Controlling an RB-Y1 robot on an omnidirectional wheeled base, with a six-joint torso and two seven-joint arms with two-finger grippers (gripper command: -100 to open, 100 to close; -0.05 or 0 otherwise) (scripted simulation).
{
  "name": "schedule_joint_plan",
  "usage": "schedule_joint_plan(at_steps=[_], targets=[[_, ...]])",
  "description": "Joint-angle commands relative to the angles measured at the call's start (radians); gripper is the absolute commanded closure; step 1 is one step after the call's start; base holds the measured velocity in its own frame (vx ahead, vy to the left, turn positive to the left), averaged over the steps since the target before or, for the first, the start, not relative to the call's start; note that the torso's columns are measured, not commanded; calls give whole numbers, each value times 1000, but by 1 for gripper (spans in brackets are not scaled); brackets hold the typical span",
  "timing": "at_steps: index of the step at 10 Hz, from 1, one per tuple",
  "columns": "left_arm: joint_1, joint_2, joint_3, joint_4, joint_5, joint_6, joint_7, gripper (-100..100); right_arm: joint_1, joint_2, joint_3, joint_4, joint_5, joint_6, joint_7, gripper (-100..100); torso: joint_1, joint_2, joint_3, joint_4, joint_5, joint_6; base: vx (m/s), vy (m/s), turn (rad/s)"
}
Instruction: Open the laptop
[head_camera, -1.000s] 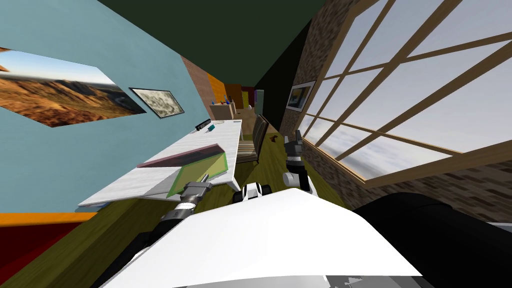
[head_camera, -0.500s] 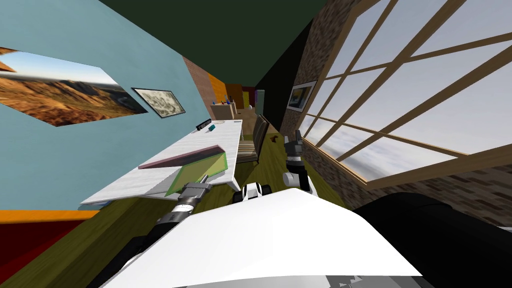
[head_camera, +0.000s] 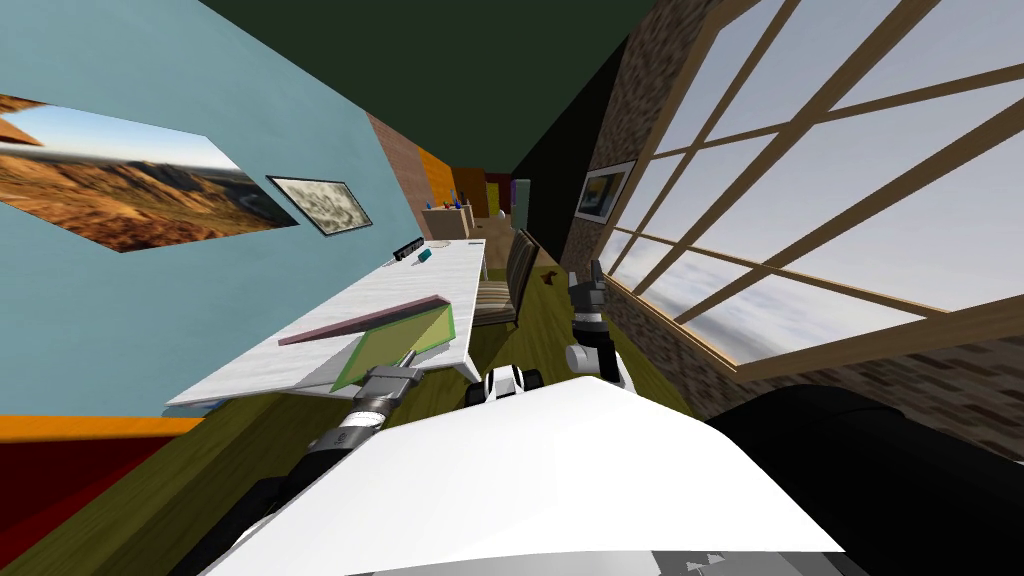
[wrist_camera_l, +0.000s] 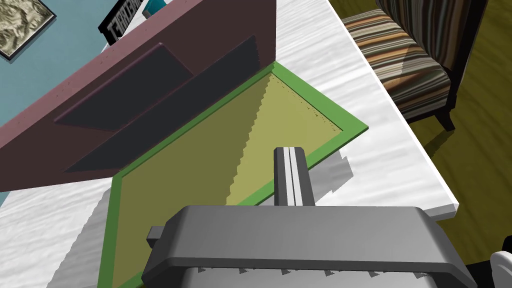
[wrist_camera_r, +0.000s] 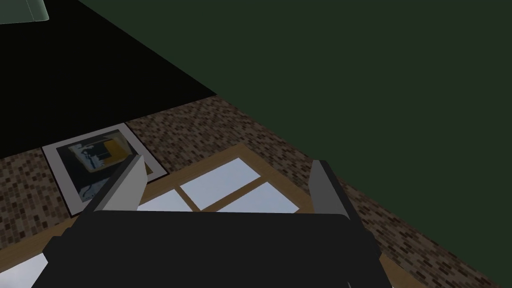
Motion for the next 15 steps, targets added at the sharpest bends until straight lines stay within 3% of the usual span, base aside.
schedule_joint_plan(at_steps=[1,4,5,10,12,13,15], targets=[[0,0,0,0,0,0,0,100,0,0,0,0,0,0,0,0,0,0,0,0,0,0,-8,13,-38],[0,0,0,0,0,0,0,100,0,0,0,0,0,0,0,0,0,0,0,0,0,0,-2,4,-12],[-50,2,9,50,-40,-50,20,100,0,0,0,0,0,0,0,0,0,0,0,0,0,0,-127,23,26],[-211,2,9,194,-40,-52,20,100,0,0,0,0,0,0,0,0,-2,-6,-4,-2,-1,0,-59,25,-1],[-214,2,9,231,-40,-52,20,100,0,0,0,0,0,0,0,0,-1,-2,-1,-1,0,0,16,-9,0],[-178,2,28,172,-30,-28,37,-100,0,0,0,0,0,0,0,0,1,1,0,0,0,0,42,-5,32],[-138,7,43,123,-10,-10,45,-100,0,0,0,0,0,0,0,0,0,-1,-1,0,0,0,69,-13,49]])
